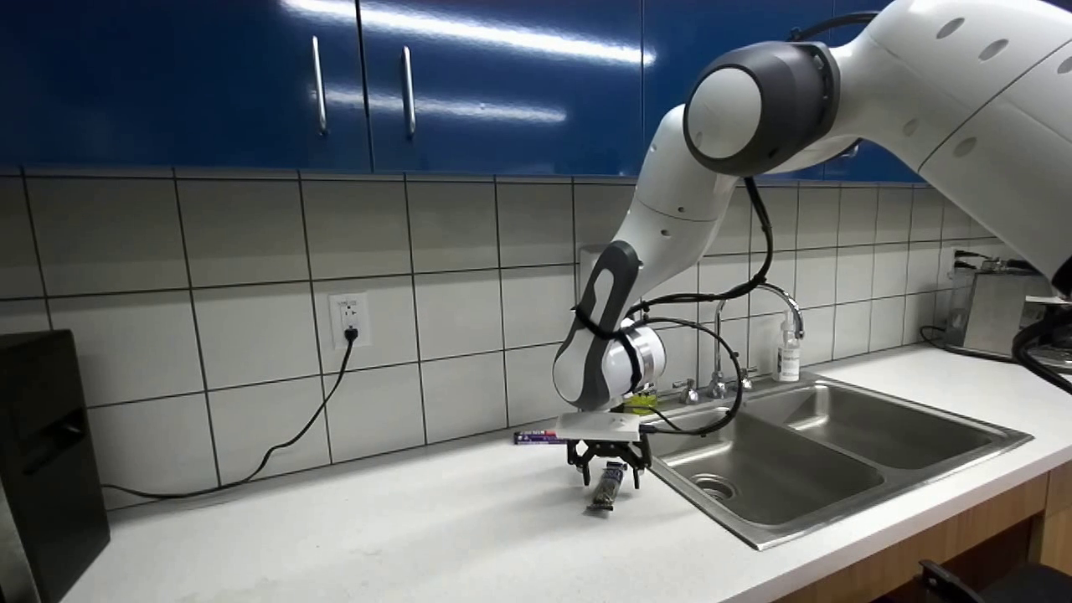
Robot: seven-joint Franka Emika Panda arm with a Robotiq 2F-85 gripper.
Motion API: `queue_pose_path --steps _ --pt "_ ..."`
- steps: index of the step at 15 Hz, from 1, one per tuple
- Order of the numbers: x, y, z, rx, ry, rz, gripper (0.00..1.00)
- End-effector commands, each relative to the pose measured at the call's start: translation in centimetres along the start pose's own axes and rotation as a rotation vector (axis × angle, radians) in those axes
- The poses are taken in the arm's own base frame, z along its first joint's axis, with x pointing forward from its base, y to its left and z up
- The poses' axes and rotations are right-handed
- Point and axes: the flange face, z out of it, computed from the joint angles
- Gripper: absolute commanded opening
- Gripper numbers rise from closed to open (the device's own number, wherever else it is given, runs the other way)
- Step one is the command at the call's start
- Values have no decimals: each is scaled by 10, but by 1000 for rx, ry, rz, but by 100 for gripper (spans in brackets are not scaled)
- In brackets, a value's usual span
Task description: Put one sachet in the sink on the left.
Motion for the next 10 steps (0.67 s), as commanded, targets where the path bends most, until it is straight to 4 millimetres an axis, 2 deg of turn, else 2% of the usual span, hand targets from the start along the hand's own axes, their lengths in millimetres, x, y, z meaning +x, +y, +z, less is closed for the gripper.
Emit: queue_pose_path --steps 1,9,10 --pt "6 -6 -4 -24 5 55 100" --pt "13 -6 -4 -37 12 106 100" --pt "13 -6 -4 -38 12 108 96"
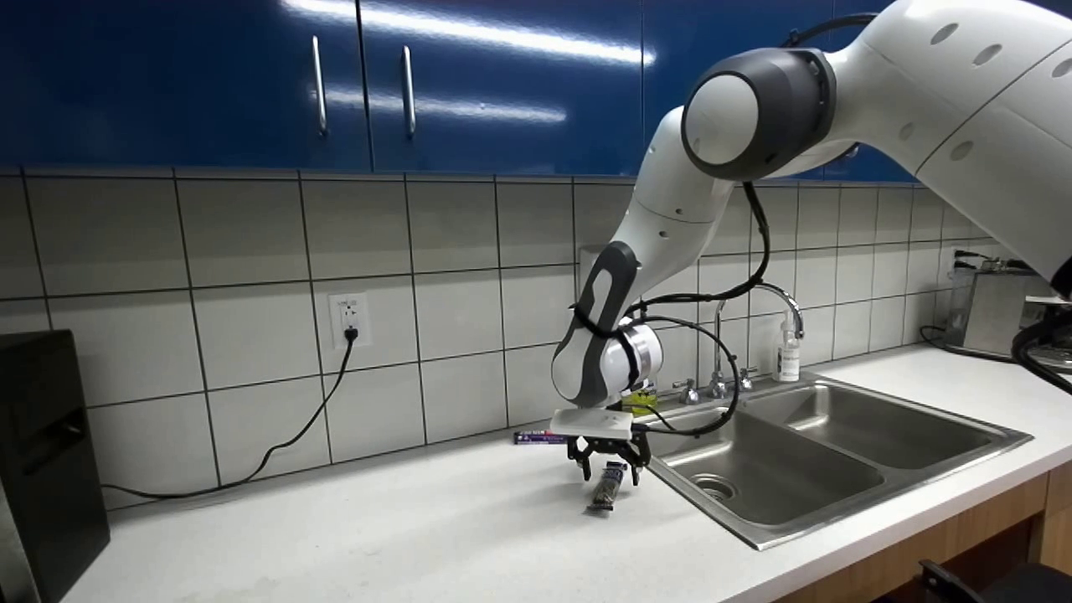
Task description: Put one sachet in the sink on the left.
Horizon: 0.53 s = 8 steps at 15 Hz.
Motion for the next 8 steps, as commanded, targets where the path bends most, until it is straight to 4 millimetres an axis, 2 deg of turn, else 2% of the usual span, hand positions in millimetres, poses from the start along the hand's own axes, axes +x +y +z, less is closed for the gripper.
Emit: queue_pose_path --steps 1,3,8 --pt "4 -4 -2 -27 5 21 74" --pt "5 -5 -1 -28 6 19 69" --pt "5 -5 -1 -27 8 13 30"
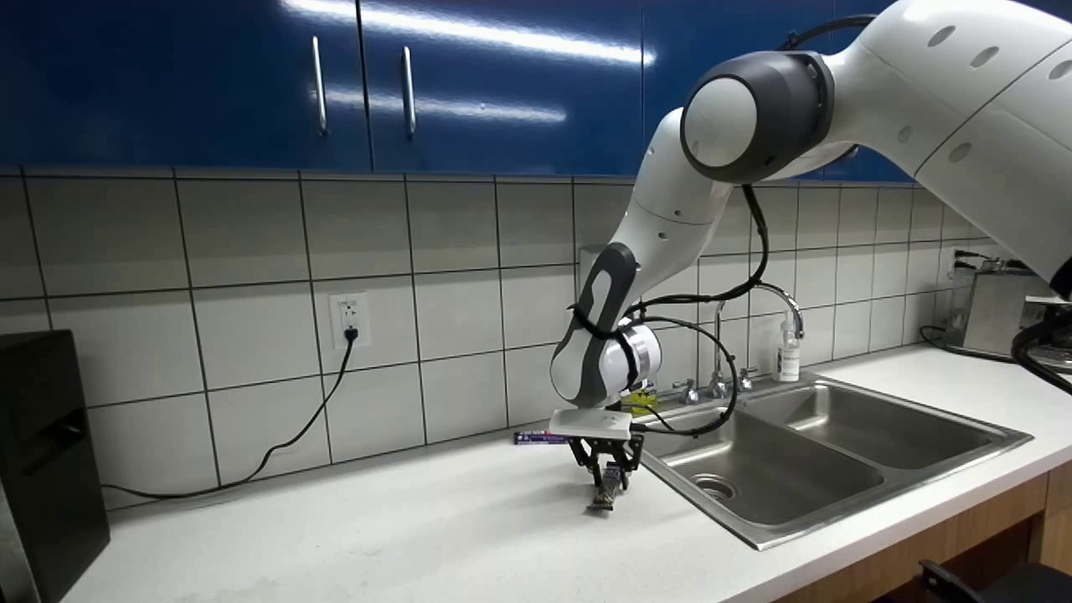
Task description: Put one sachet in the sink on the left.
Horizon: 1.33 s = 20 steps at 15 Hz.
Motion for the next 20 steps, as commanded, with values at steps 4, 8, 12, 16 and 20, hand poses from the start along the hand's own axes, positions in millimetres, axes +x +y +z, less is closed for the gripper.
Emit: queue_pose_path --steps 4,8,12,16,20 --pt "5 -3 -1 -24 6 11 7" --pt "5 -2 1 -27 3 10 8" --pt "5 0 -10 -19 15 4 8" --pt "9 5 -30 -13 54 -16 8" --pt "12 11 -53 -6 93 -39 8"
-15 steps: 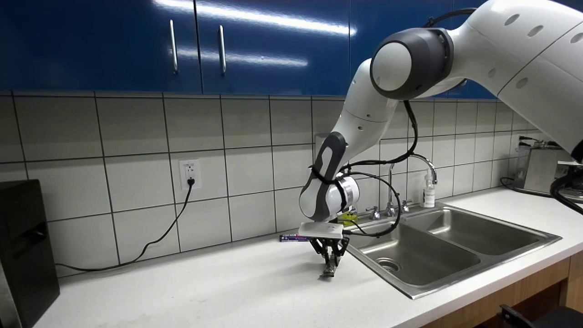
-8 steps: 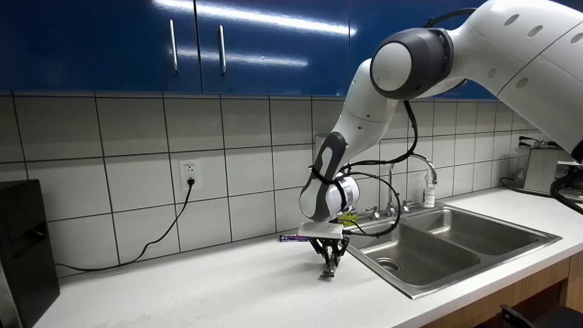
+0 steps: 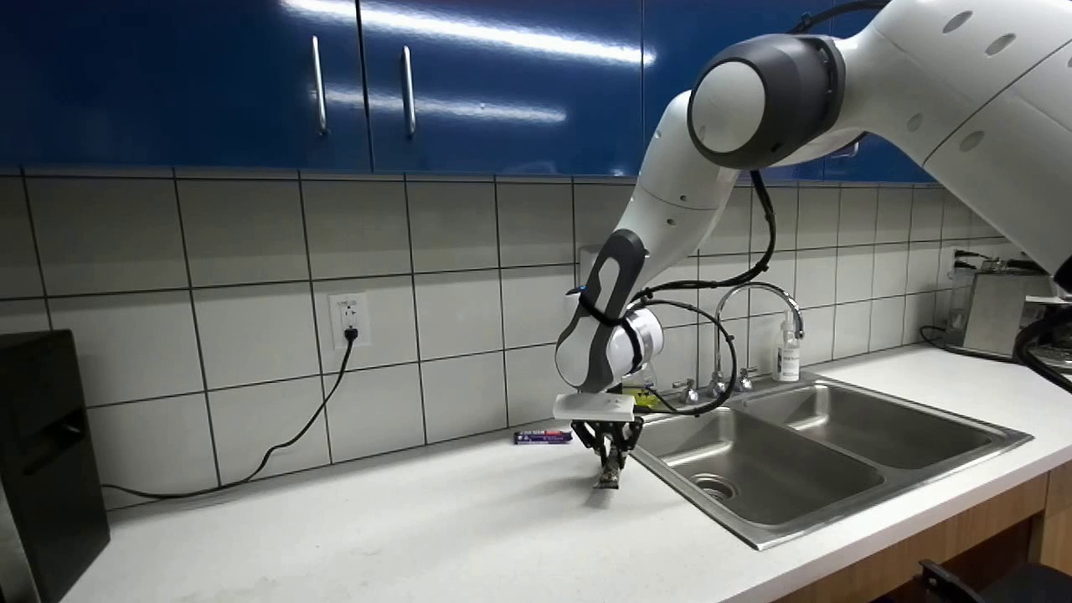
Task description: Put one sachet in the sink on the left.
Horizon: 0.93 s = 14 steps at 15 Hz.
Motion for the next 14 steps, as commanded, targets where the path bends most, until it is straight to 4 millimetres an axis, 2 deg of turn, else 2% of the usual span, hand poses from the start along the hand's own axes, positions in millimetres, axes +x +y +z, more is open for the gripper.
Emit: queue_pose_path --steps 1,5,8,14 --pt "-2 11 -31 -4 32 -7 8" --pt "-2 25 -47 19 47 -90 8" --pt "0 43 -53 27 61 -165 8" --pt "16 96 -50 64 78 -304 8"
